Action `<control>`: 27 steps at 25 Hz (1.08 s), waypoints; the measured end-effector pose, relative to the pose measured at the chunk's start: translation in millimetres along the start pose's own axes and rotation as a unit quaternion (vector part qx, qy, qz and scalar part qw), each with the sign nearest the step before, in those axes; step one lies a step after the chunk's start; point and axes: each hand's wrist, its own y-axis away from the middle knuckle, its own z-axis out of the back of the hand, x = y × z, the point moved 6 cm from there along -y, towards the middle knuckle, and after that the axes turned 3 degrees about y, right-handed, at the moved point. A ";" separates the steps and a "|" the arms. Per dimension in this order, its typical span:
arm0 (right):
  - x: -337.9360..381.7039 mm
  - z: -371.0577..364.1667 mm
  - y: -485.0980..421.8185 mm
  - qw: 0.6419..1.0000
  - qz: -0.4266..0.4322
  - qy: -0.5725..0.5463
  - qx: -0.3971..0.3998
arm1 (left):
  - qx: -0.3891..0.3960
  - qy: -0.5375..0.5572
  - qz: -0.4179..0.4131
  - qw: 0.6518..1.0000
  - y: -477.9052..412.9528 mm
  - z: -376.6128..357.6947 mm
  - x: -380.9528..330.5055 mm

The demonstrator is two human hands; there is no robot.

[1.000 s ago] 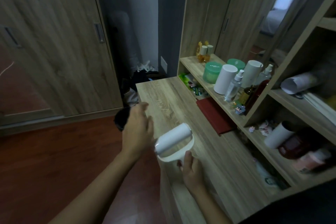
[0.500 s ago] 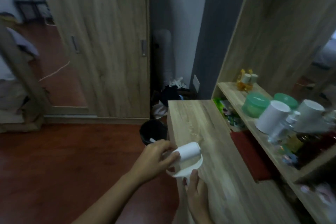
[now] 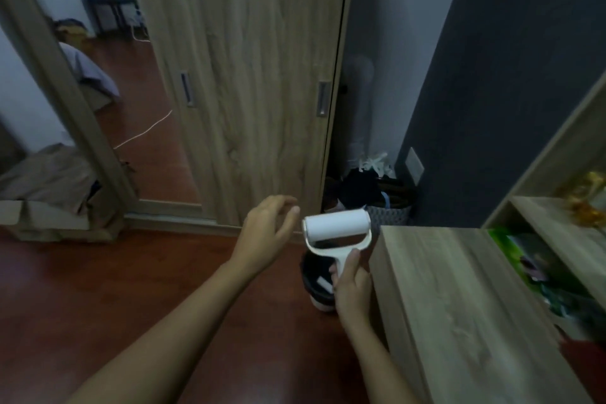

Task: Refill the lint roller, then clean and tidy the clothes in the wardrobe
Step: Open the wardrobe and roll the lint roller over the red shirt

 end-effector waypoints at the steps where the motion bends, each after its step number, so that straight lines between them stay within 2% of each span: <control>1: 13.6 -17.9 -19.5 1.000 0.000 0.013 -0.013 | 0.010 -0.008 -0.010 1.000 -25.5 5.7 15.2; 4: 51.9 -63.6 -71.4 0.999 0.012 -0.015 -0.032 | 0.023 -0.030 -0.026 0.999 -100.5 13.1 60.2; 7: 66.8 -81.7 -113.6 0.997 0.043 -0.058 -0.015 | 0.025 -0.037 -0.020 0.999 -157.2 -3.6 90.0; 10: 65.3 -90.3 -175.0 0.998 0.055 -0.007 -0.034 | 0.078 -0.084 -0.029 0.993 -217.3 -44.3 109.5; 14: 68.8 -90.4 -257.5 0.995 0.063 -0.008 -0.081 | 0.139 -0.167 -0.118 0.969 -305.9 -101.2 119.6; 16: 79.4 -91.6 -308.2 0.993 0.068 -0.008 -0.095 | 0.185 -0.233 -0.174 0.939 -358.7 -137.2 127.5; 18: 96.6 -88.2 -361.5 0.992 0.067 -0.007 -0.107 | 0.231 -0.312 -0.236 0.891 -405.7 -170.2 135.6; 21: 126.7 -77.5 -430.3 0.987 0.088 0.002 -0.134 | 0.250 -0.464 -0.334 0.781 -465.3 -208.1 147.1; 24: 150.5 -70.2 -473.7 0.986 0.104 0.016 -0.130 | 0.308 -0.516 -0.384 0.701 -499.1 -244.1 163.1; 26: 154.3 -69.1 -493.3 0.986 0.107 0.018 -0.126 | 0.340 -0.536 -0.382 0.672 -515.8 -265.0 173.8; 27: 154.2 -68.8 -500.4 0.986 0.108 0.016 -0.127 | 0.344 -0.538 -0.382 0.668 -524.5 -270.5 173.6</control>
